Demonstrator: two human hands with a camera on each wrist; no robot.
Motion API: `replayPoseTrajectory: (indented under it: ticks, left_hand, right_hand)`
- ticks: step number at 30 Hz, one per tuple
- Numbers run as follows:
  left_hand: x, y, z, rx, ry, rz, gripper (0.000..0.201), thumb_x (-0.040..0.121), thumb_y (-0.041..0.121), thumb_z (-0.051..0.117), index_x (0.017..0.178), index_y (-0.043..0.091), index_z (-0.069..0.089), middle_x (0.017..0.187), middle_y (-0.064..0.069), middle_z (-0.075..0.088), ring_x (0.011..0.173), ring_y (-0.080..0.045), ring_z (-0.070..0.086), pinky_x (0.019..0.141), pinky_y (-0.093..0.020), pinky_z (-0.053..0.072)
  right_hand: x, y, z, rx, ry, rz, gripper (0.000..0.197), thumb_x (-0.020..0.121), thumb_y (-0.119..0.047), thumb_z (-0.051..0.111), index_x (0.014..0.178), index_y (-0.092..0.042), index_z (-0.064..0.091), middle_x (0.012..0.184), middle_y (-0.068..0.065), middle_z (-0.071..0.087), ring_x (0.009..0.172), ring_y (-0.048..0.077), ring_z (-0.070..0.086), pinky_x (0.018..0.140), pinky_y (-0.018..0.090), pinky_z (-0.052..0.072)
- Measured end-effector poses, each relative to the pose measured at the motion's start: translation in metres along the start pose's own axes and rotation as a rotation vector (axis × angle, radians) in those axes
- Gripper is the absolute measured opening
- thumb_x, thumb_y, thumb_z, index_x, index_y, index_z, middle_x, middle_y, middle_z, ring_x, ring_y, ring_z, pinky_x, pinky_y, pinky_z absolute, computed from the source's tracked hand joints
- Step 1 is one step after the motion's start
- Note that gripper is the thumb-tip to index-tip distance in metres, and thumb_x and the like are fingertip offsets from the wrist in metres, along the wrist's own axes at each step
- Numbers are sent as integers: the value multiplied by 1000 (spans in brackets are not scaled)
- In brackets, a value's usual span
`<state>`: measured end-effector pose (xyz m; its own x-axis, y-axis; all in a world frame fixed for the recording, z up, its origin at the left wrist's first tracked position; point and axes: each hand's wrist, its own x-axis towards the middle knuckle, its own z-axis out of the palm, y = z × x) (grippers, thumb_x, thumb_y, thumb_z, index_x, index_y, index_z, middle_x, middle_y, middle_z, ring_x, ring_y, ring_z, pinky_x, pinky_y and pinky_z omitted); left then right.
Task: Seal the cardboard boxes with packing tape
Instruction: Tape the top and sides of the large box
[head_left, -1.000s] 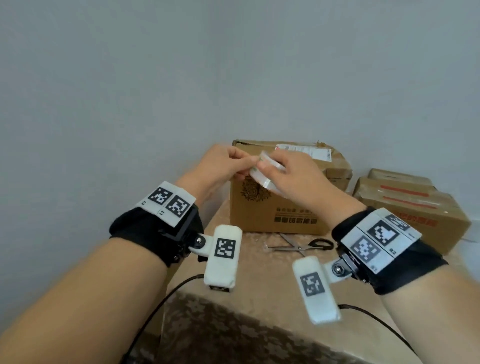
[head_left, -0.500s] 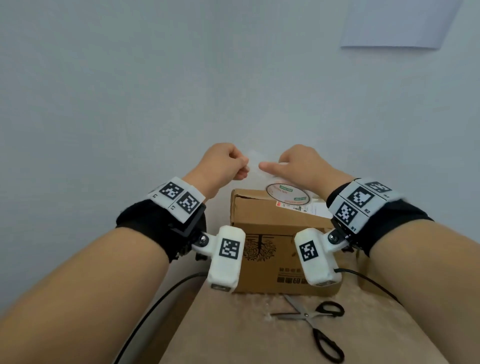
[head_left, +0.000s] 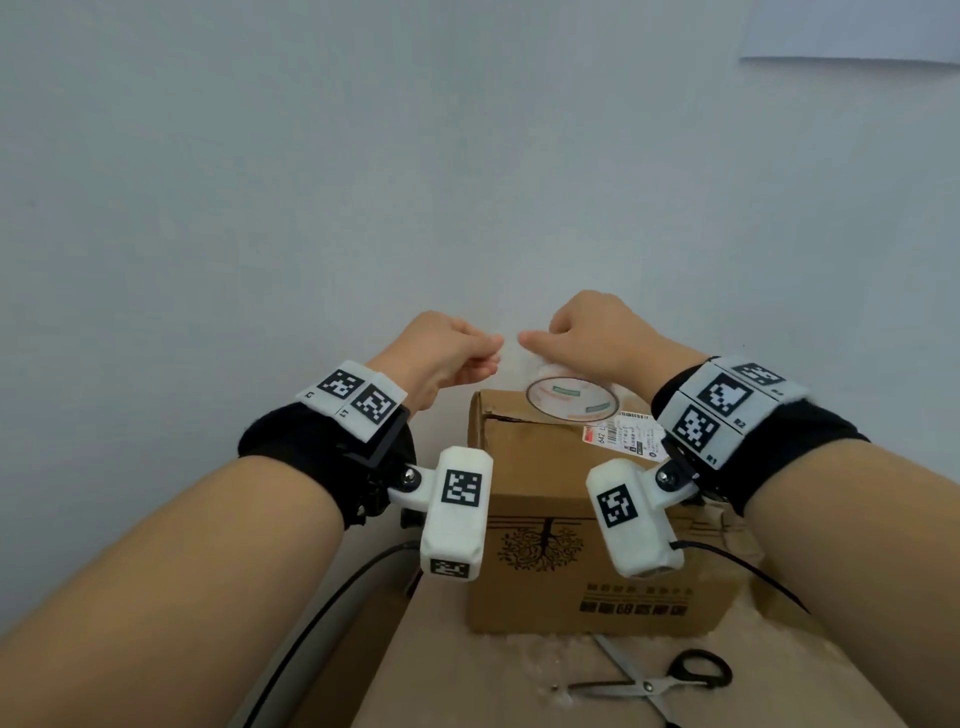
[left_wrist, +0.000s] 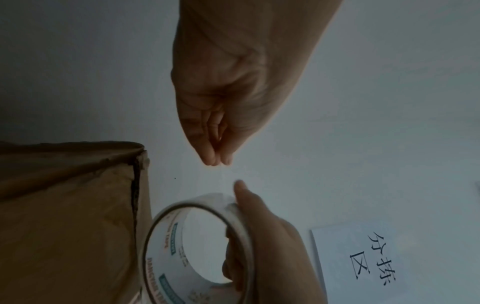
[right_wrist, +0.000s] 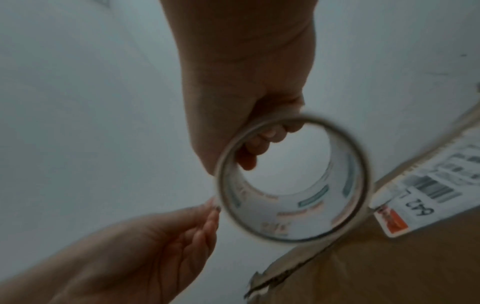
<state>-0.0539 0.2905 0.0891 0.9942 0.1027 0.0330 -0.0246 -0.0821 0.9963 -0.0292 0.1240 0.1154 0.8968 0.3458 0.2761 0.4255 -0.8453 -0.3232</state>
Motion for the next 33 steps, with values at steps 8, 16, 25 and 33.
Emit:
replayPoseTrajectory:
  ticks: [8,16,25,33]
  left_hand:
    - [-6,-10,-2,280,96,121,27,100,17,46,76,8,54,68,-7,63,54,-14,58,47,-19,49]
    - [-14,1,-7,393,151,120,31,99,18,47,69,9,51,63,-4,58,51,-14,47,51,-23,40]
    - [-29,-18,-5,214,130,-47,26,97,18,53,74,6,54,63,-4,56,47,-8,45,42,-13,41]
    - [-31,-39,-13,191,142,-137,25,92,16,62,70,5,58,60,-4,57,31,-1,43,38,-13,40]
  right_hand:
    - [-18,10,13,484,107,50,52,93,-50,53,59,-14,37,56,2,35,49,14,33,52,24,31]
    - [-7,0,0,274,94,19,52,87,-42,63,53,-16,33,51,-1,29,50,17,29,52,27,26]
    - [-5,-19,-11,-383,-122,46,47,84,-52,63,60,-16,46,61,-3,49,59,16,47,56,28,34]
    - [-2,-27,17,-467,-218,73,47,84,-56,62,65,-16,47,65,-3,52,60,13,49,60,29,38]
